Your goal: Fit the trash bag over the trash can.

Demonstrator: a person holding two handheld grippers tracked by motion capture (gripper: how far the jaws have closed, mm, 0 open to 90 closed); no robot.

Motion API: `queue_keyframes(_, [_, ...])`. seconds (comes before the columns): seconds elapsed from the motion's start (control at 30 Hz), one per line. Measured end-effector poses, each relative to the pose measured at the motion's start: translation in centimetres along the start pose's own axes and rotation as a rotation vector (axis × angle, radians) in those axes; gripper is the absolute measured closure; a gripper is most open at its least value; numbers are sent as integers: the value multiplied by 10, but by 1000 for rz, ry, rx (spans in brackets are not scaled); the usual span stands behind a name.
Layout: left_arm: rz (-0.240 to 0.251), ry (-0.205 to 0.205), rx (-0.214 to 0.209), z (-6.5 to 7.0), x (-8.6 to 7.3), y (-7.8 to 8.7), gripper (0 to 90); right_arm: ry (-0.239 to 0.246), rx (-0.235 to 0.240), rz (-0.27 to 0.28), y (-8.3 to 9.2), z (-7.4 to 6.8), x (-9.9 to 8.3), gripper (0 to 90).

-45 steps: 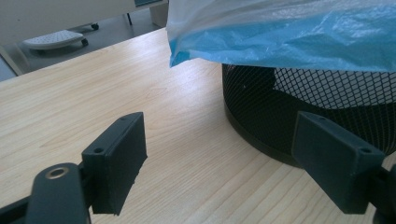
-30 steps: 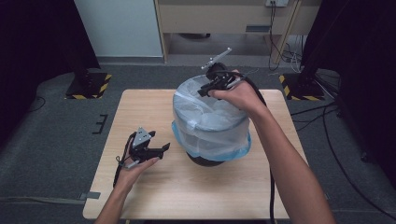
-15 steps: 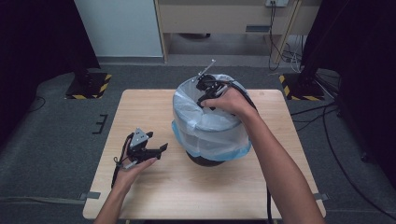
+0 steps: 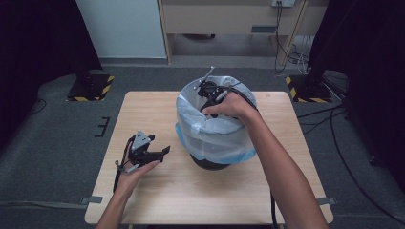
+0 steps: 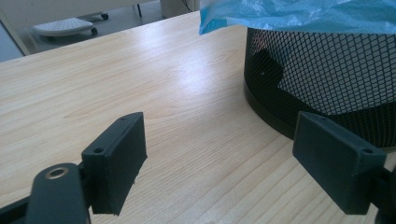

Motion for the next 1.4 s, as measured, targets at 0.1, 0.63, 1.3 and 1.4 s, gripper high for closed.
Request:
queue_keyframes(0.1, [-1,-4,2,0,0,0,166,0,-12,-9,-2,0,-1,164])
queue_keyframes(0.63, [-3,18,-7,-2,1,1,157,-48,-69,152,39,4,9,151])
queue_keyframes(1.3, [-78,58,48,-30,3,-10,81,-270,-243,518,149,88,-53,167])
queue_keyframes(1.4, [-90,56,55,-35,3,-12,70,-317,-258,537,149,102,-72,175])
Point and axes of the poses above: each handheld gripper's, and its own axes: y roughly backward along the jaws, x roughly out of its top, z roughly to its right, the point moved 6 cm from there along -y, roughly forward along the jaws, and after that the axes turned 2 degrees about -z, right-handed, at the moved point
